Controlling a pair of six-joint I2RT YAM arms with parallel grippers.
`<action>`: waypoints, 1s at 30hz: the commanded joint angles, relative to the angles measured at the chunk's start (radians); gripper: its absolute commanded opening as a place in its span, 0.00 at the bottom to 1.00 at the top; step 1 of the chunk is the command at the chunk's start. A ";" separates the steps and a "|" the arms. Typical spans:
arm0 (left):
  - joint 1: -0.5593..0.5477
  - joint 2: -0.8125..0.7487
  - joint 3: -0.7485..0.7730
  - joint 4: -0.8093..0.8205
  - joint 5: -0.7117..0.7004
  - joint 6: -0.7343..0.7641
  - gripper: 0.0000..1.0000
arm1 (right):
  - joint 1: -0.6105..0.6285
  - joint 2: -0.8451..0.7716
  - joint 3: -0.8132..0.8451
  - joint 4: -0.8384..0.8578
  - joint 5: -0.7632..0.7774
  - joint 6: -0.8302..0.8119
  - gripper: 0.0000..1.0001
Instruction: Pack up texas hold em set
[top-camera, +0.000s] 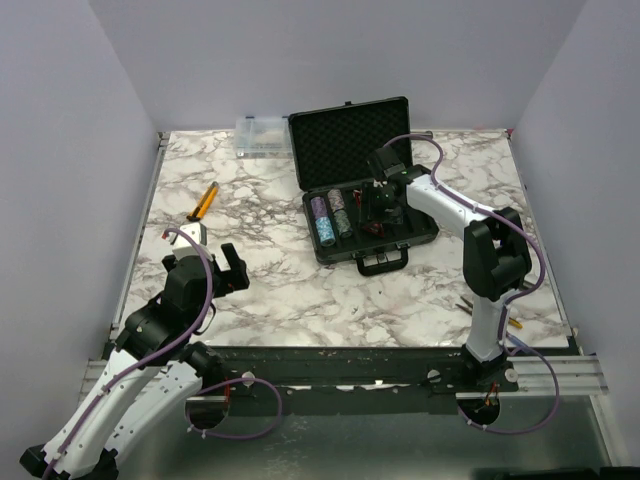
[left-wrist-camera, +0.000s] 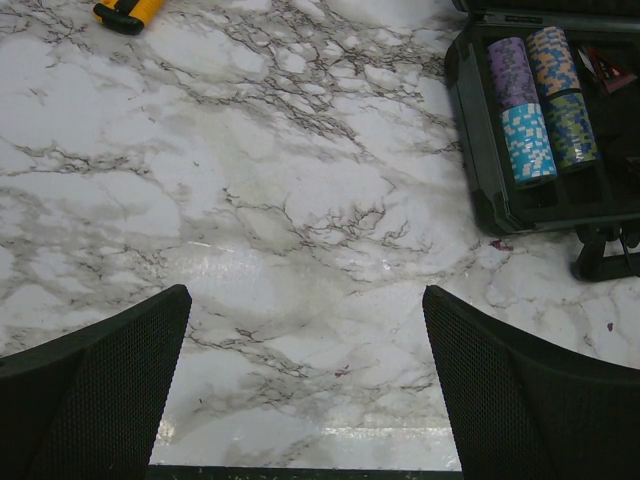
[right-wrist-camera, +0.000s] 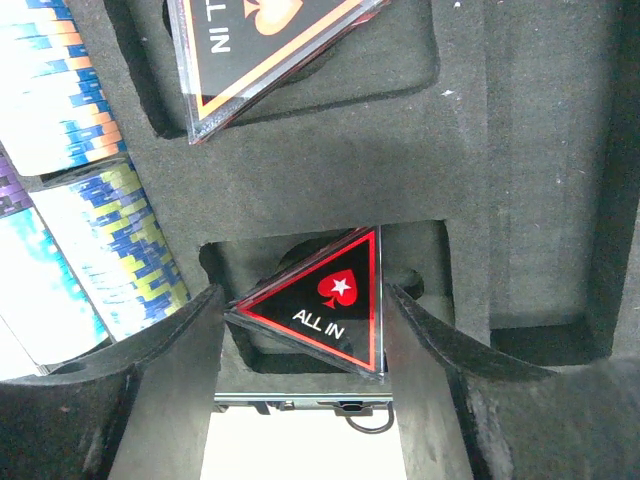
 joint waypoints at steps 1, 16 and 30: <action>0.005 -0.002 -0.009 0.003 -0.004 -0.003 0.98 | 0.001 -0.019 0.023 0.026 0.018 0.008 0.64; 0.004 -0.002 -0.010 0.006 0.011 0.004 0.98 | 0.001 -0.171 0.047 0.016 0.023 0.036 0.87; 0.004 0.085 0.044 0.017 0.219 0.128 0.98 | 0.000 -0.419 -0.070 0.053 0.153 0.038 0.98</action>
